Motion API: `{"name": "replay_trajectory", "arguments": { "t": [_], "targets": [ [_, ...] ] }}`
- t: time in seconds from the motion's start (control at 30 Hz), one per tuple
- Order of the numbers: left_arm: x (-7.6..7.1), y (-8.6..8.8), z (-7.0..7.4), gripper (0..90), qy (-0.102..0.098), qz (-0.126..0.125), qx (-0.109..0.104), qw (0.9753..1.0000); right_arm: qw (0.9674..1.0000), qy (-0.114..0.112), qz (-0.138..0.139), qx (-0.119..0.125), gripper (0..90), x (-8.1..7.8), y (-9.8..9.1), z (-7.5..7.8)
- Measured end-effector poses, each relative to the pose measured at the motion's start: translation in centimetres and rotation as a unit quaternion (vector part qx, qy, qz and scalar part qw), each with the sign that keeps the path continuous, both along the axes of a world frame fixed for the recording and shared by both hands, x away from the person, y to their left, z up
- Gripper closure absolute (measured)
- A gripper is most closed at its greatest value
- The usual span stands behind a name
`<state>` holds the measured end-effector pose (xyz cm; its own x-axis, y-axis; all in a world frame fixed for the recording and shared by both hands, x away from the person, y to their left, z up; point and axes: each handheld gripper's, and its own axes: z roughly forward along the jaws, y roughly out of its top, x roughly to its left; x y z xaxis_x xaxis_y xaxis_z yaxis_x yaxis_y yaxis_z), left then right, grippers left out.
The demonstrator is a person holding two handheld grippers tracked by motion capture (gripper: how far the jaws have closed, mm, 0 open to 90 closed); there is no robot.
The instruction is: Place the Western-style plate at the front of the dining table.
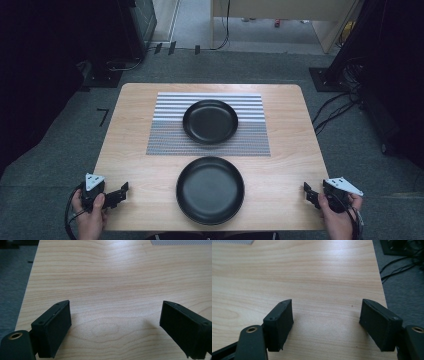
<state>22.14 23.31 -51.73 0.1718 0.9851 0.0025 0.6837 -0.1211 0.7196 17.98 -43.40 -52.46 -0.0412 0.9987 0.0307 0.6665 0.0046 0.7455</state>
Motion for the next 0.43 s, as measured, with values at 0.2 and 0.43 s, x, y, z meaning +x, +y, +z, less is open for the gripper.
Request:
{"name": "replay_trajectory", "arguments": {
  "t": [0.2, 0.43],
  "targets": [
    [-0.06, -0.10, -0.11, 8.2, -0.003, -0.007, -0.001, 1.0000, 1.0000, -0.001, 0.002, -0.001, 25.9, -0.02, 0.12, -0.02],
    [-0.06, -0.11, -0.11, 8.2, -0.003, -0.007, -0.001, 1.0000, 1.0000, -0.001, 0.002, -0.001, 25.7, -0.01, 0.11, -0.01]
  ]
}}
